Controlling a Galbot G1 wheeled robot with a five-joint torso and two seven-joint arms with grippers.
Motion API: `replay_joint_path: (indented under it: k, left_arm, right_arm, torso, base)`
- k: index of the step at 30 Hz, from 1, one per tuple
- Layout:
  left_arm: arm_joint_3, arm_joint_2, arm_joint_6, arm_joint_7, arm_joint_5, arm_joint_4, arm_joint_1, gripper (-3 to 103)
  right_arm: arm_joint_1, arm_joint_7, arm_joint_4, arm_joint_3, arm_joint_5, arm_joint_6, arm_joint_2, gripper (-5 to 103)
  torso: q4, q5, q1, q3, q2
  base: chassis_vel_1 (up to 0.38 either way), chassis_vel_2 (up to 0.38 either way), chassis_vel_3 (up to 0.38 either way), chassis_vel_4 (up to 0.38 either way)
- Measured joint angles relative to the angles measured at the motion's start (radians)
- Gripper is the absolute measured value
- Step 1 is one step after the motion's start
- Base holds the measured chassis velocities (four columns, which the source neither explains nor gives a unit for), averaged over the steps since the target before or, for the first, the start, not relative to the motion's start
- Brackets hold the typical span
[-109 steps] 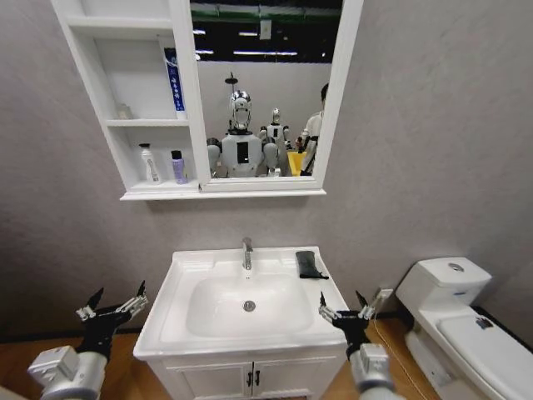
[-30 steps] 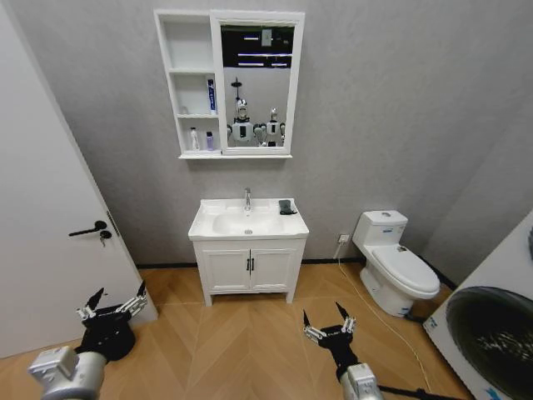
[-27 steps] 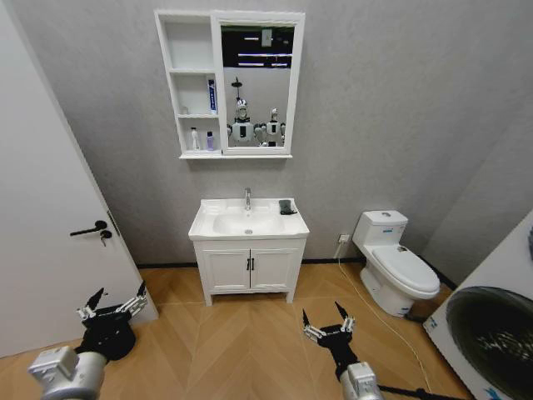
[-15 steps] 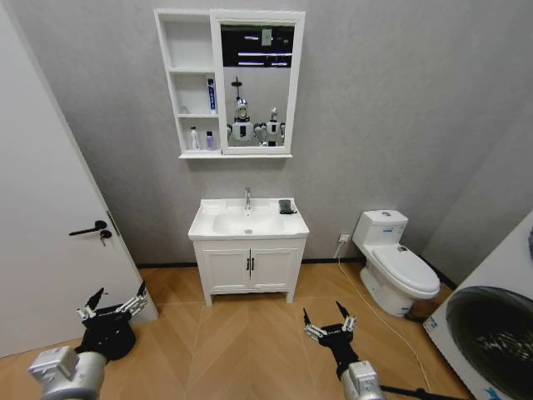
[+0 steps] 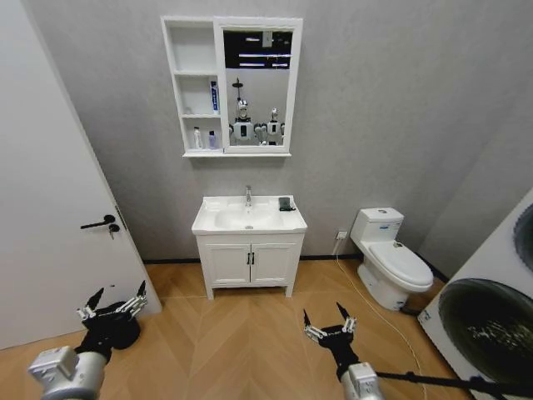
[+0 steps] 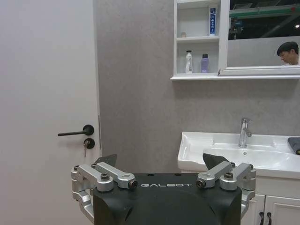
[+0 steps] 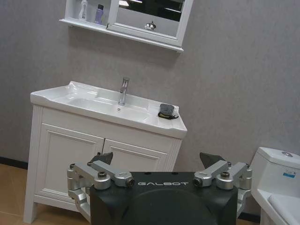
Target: Move facial cleanser and shampoo from washbasin to cabinet, then wipe washbasin with towel.
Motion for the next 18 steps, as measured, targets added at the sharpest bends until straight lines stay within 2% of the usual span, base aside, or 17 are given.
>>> replay_joint_path:
  k: [18]
  left_arm:
    - [0.000, 0.000, 0.000, 0.000, 0.000, 0.000, 0.000, 100]
  right_arm:
    - [0.001, -0.006, -0.005, -0.005, -0.004, 0.007, 0.006, 100]
  torso:
    - [0.0002, 0.0001, 0.001, 0.000, 0.000]
  base:
    - [0.000, 0.000, 0.000, 0.000]
